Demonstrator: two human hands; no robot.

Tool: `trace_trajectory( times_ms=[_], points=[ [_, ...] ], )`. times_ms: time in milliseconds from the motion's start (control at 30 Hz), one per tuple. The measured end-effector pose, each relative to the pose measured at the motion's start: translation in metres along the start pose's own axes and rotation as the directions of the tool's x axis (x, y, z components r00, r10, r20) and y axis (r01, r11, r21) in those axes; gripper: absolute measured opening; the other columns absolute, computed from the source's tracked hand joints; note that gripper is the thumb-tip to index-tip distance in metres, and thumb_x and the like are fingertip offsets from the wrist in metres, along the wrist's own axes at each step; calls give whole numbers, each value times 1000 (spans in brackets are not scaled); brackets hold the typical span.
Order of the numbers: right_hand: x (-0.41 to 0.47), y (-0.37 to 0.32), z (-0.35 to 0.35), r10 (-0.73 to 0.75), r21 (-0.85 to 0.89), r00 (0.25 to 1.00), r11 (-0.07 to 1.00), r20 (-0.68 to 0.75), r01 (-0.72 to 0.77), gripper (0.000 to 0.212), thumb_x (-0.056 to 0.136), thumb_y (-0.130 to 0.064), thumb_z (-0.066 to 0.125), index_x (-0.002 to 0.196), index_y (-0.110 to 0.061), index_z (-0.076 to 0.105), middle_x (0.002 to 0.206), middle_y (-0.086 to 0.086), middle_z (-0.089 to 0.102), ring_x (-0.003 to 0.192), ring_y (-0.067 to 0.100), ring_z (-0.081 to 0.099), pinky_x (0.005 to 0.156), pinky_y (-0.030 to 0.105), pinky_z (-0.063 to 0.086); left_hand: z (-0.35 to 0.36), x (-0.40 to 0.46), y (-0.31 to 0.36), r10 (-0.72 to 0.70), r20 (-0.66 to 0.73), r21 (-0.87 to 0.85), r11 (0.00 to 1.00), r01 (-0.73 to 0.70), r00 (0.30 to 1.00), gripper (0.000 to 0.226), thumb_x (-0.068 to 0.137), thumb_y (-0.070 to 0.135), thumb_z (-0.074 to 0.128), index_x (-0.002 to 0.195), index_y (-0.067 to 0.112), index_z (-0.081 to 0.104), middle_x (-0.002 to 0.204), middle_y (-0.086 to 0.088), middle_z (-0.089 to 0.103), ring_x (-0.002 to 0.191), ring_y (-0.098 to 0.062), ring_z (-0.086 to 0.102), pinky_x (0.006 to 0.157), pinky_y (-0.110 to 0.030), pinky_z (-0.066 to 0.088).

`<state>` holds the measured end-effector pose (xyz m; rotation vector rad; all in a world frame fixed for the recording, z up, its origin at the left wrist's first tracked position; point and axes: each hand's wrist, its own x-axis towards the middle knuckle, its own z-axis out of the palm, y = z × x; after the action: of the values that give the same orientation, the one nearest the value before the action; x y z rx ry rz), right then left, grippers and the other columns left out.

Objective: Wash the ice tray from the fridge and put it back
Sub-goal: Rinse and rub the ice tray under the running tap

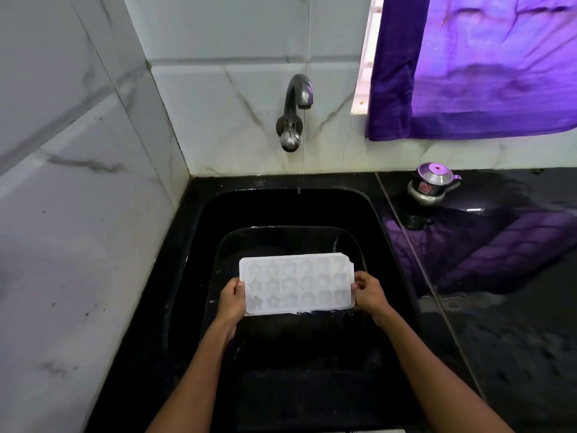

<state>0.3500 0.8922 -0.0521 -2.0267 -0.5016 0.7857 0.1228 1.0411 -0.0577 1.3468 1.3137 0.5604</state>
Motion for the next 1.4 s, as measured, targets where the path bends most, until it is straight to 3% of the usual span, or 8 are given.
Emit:
trace_trajectory(
  times_ms=[100, 600, 700, 900, 1033, 1133, 1267, 1400],
  points=[
    [-3, 4, -1, -13, 0, 999, 1000, -50, 13, 17, 88, 5, 45, 95, -3, 59, 84, 6, 59, 81, 20, 55, 71, 31, 45, 3, -4, -5, 22, 7, 26, 999, -22, 1000, 28, 102, 12, 33, 86, 18, 56, 89, -3, 61, 74, -9, 58, 42, -12, 44],
    [-23, 4, -5, -46, 87, 994, 995, -100, 55, 29, 82, 14, 38, 77, -13, 48, 80, 2, 56, 78, 16, 49, 65, 26, 41, 2, -21, 2, 181, 4, 64, 981, -181, 983, 26, 102, 11, 30, 112, 9, 55, 99, -1, 60, 86, -10, 55, 63, -17, 42],
    [-28, -12, -10, -115, 137, 987, 982, -109, 130, 21, 80, 16, 41, 89, 0, 50, 85, 7, 58, 79, 16, 51, 67, 29, 44, -3, -27, 22, 287, -24, 37, 958, -286, 958, 25, 103, 11, 30, 111, 10, 53, 98, 0, 59, 90, -13, 55, 64, -13, 41],
    [-38, -66, -24, -340, 220, 910, 894, -236, 391, 33, 76, 21, 34, 72, -11, 38, 75, 10, 41, 73, 17, 37, 62, 29, 29, -23, -42, 88, 550, -107, -10, 832, -554, 828, 35, 102, 7, 32, 132, 10, 50, 126, 0, 56, 120, -12, 50, 92, -4, 38],
    [-49, -98, -34, -446, 284, 807, 775, -386, 565, 45, 79, 24, 43, 66, -19, 38, 70, -2, 49, 63, -3, 44, 58, 15, 35, -37, -58, 118, 720, -199, 23, 682, -731, 665, 39, 102, 6, 34, 140, 8, 43, 144, -1, 43, 138, -14, 35, 112, -16, 26],
    [-56, -101, -35, -475, 314, 744, 698, -470, 644, 28, 79, 20, 52, 73, -7, 49, 92, 16, 63, 82, 8, 61, 70, 15, 49, -38, -68, 112, 771, -260, 44, 611, -791, 581, 40, 98, 2, 40, 138, 3, 44, 139, 3, 45, 133, -8, 39, 111, -18, 29],
    [-59, -65, -24, -355, 272, 778, 794, -518, 543, 28, 75, 21, 53, 79, -6, 58, 102, 16, 61, 85, 19, 62, 67, 14, 51, -37, -66, 66, 716, -140, 145, 698, -701, 684, 44, 93, -9, 47, 135, 4, 47, 134, -8, 51, 128, -28, 49, 110, -38, 37],
    [-62, -26, -17, -202, 201, 880, 929, -429, 311, 30, 73, 20, 54, 78, -6, 68, 93, 14, 70, 85, 23, 67, 82, 41, 57, -38, -80, 22, 562, -54, 179, 819, -546, 825, 37, 92, -1, 55, 128, 9, 56, 124, -18, 62, 116, -35, 58, 99, -39, 45]
  ],
)
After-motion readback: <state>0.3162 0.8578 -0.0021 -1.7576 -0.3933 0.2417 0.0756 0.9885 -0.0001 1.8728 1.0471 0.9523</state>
